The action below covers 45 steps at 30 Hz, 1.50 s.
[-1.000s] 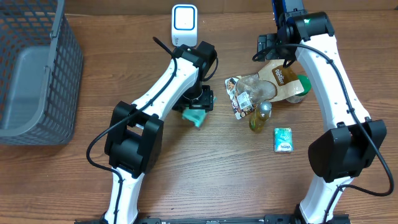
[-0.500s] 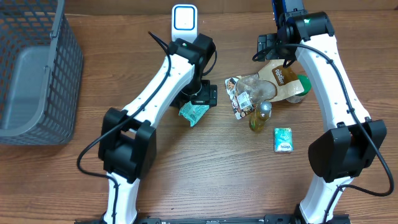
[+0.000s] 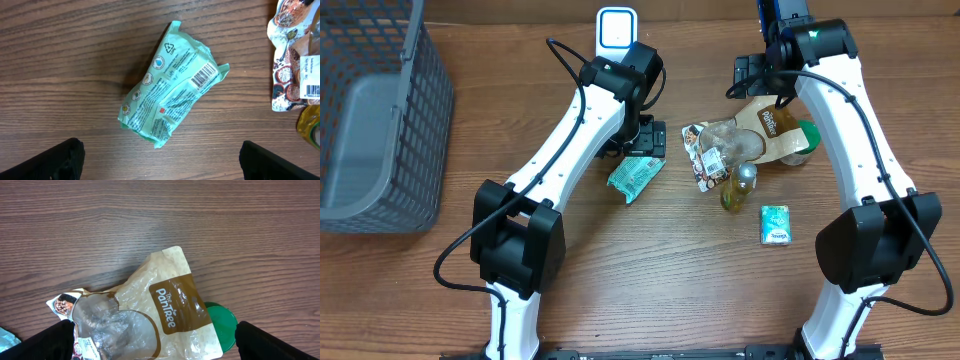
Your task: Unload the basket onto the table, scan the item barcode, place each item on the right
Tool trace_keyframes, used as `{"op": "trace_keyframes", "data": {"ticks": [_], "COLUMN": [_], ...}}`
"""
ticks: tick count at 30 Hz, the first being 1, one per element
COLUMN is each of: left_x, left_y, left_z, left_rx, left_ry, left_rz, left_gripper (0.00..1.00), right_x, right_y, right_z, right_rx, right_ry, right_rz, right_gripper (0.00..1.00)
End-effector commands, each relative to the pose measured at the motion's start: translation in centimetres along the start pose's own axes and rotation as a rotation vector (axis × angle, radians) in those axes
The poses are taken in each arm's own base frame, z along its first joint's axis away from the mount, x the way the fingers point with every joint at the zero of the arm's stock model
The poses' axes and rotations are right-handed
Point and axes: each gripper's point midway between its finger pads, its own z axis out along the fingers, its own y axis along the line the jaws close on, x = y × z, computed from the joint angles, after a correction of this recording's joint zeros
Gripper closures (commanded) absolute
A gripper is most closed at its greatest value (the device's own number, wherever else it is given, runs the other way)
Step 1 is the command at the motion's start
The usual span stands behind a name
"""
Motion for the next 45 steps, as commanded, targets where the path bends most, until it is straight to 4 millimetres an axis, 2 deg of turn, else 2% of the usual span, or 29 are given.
{"op": "trace_keyframes", "data": {"ticks": [1, 23, 26, 30, 34, 36, 39, 45], "left_x": [-0.7, -0.8, -0.8, -0.8, -0.8, -0.8, -0.8, -0.8], "left_y": [0.1, 0.2, 0.1, 0.1, 0.1, 0.1, 0.1, 0.1], "left_z": [-1.2, -1.2, -1.2, -1.2, -1.2, -1.2, -1.2, -1.2], "left_rx": [0.001, 0.001, 0.001, 0.001, 0.001, 0.001, 0.001, 0.001], "left_ry": [-0.043, -0.044, -0.044, -0.044, -0.044, -0.044, -0.044, -0.044], "left_rz": [0.008, 0.008, 0.008, 0.008, 0.008, 0.008, 0.008, 0.008], "left_gripper": [0.00, 0.00, 0.00, 0.00, 0.01, 0.01, 0.01, 0.01], "right_x": [-0.1, -0.1, -0.3, -0.6, -0.8, -0.8, -0.6, 1.0], "right_y": [-0.3, -0.3, -0.1, 1.2, 2.7, 2.8, 2.1, -1.3], "right_z": [0.1, 0.1, -0.6, -3.8, -8.6, -11.3, -15.8, -25.0], "right_rx": [0.014, 0.014, 0.008, -0.023, -0.072, -0.095, -0.128, -0.182], "right_ry": [-0.003, -0.003, -0.020, -0.085, -0.183, -0.238, -0.334, -0.537], "right_rz": [0.009, 0.009, 0.006, -0.015, -0.041, -0.043, -0.027, 0.033], "right_gripper": [0.00, 0.00, 0.00, 0.00, 0.00, 0.00, 0.00, 0.00]}}
